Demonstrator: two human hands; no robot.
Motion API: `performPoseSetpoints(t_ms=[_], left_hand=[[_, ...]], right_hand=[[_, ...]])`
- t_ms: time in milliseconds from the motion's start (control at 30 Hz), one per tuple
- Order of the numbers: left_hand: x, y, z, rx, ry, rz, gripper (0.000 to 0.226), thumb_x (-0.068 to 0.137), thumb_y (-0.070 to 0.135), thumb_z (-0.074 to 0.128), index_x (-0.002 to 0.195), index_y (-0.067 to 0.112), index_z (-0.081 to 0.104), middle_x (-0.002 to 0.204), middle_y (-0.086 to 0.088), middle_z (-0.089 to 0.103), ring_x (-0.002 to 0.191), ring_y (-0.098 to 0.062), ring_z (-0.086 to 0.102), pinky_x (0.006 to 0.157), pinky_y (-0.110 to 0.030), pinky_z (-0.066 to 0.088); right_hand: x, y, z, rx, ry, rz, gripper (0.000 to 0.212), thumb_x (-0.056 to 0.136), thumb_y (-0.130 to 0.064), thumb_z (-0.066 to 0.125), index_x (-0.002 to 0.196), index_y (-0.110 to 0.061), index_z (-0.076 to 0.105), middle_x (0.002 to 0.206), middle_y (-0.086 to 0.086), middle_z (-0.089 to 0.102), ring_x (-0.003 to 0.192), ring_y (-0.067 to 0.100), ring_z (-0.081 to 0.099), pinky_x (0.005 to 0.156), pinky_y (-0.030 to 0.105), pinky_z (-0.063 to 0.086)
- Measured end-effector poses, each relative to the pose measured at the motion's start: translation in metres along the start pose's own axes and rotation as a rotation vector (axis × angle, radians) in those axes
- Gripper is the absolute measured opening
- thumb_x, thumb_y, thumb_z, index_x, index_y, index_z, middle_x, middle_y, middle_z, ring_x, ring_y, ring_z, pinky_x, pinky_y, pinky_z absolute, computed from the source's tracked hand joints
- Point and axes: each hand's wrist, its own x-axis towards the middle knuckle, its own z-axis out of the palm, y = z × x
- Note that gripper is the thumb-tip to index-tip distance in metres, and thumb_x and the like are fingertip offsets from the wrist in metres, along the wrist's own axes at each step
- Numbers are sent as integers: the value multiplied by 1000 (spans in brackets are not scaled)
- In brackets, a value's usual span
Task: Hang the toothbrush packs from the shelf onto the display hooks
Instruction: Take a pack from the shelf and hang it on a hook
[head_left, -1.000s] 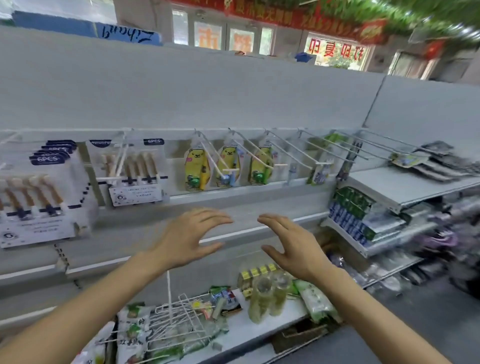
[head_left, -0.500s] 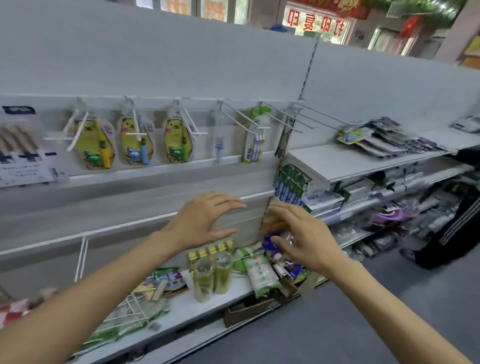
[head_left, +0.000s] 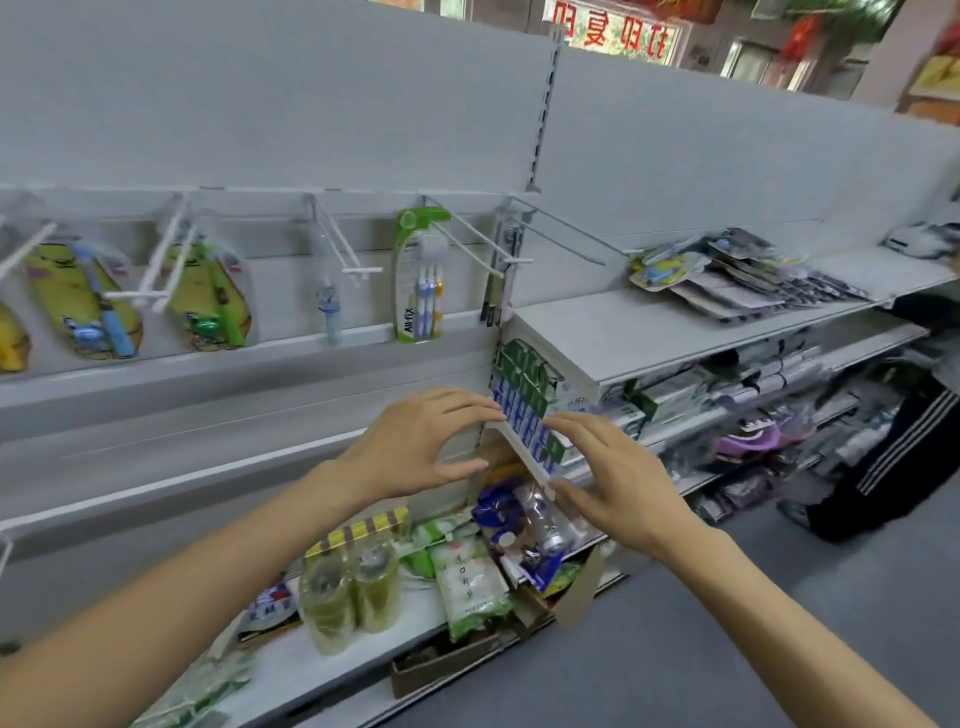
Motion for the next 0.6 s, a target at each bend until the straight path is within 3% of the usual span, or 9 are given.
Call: performPoseSetpoints(t_ms=[300,467,600], left_hand=[[131,-23,73,-46,-23,-90,54,89,57,59,138,37,51,142,17,52,131,-3,45,107,-33,44],[200,-22,101,-42,-22,-104,54,90,58,59,139,36,51,143,17,51,130,-1,43,107,-16,28],[251,-27,131,-40,-37,-125,54,89,56,61,138,35,53,140,15,54,127,-5,49,108,-24,38]], right_hand=[[52,155,-17,-23,-22,-10,62,91,-48,58,146,-25,41,149,-9,46,136,14,44,104,34,47],[70,232,-30,-20,8,28,60,93,-43,63,145,-23,44,147,-8,48,136,13,44,100,31,46],[86,300,-33,-23,19,74,59,92,-38,65,145,-22,44,147,-8,48,135,14,45,98,34,50]])
